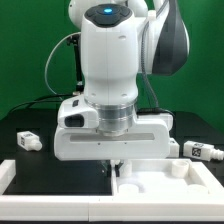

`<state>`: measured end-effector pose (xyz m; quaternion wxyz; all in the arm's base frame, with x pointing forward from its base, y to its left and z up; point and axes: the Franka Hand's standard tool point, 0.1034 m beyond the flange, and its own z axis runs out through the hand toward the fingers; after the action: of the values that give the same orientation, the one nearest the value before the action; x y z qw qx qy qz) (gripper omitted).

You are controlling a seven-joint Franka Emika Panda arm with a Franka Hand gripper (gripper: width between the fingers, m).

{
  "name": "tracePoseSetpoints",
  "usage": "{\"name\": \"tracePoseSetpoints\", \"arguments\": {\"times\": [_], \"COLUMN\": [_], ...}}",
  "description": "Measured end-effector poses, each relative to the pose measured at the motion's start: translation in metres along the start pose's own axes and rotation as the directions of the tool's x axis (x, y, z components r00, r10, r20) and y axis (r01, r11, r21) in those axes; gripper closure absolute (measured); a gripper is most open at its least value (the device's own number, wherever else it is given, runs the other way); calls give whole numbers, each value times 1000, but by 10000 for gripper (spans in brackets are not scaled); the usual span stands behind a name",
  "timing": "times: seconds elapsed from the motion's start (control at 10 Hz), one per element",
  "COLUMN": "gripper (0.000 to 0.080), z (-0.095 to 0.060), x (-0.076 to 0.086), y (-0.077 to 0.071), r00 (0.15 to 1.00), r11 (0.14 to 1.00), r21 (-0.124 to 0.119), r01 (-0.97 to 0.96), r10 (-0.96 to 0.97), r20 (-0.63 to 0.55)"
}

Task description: Assemble one leg

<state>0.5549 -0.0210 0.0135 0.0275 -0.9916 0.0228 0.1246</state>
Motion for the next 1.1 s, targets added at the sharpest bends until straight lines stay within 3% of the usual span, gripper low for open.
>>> {"name": "tracePoseSetpoints", "arguments": {"times": [0.1,0.2,0.3,0.4,0.5,0.6,0.7,1.0,1.1], "gripper": [681,547,363,234,234,167,155,150,150], "z": [0,-3,-10,-20,-37,-51,-56,-53,-46], "x": [0,-4,-16,-27,-39,-47,-50,-51,-54], "y": [0,-3,-7,-19,-40,-60,-75,-76,-83], "r00": [1000,1000,1000,999,998,999,1000,1000,1000], "r11": [1000,1000,1000,999,998,999,999,1000,1000], "r21": [0,7,16,21,28,31,17,13,-3], "r01": [0,-2,-2,-37,-47,-38,-30,-14,-12], "r10": [0,2,2,36,46,38,30,14,12], "r20": [0,7,21,32,33,18,7,7,5]}}
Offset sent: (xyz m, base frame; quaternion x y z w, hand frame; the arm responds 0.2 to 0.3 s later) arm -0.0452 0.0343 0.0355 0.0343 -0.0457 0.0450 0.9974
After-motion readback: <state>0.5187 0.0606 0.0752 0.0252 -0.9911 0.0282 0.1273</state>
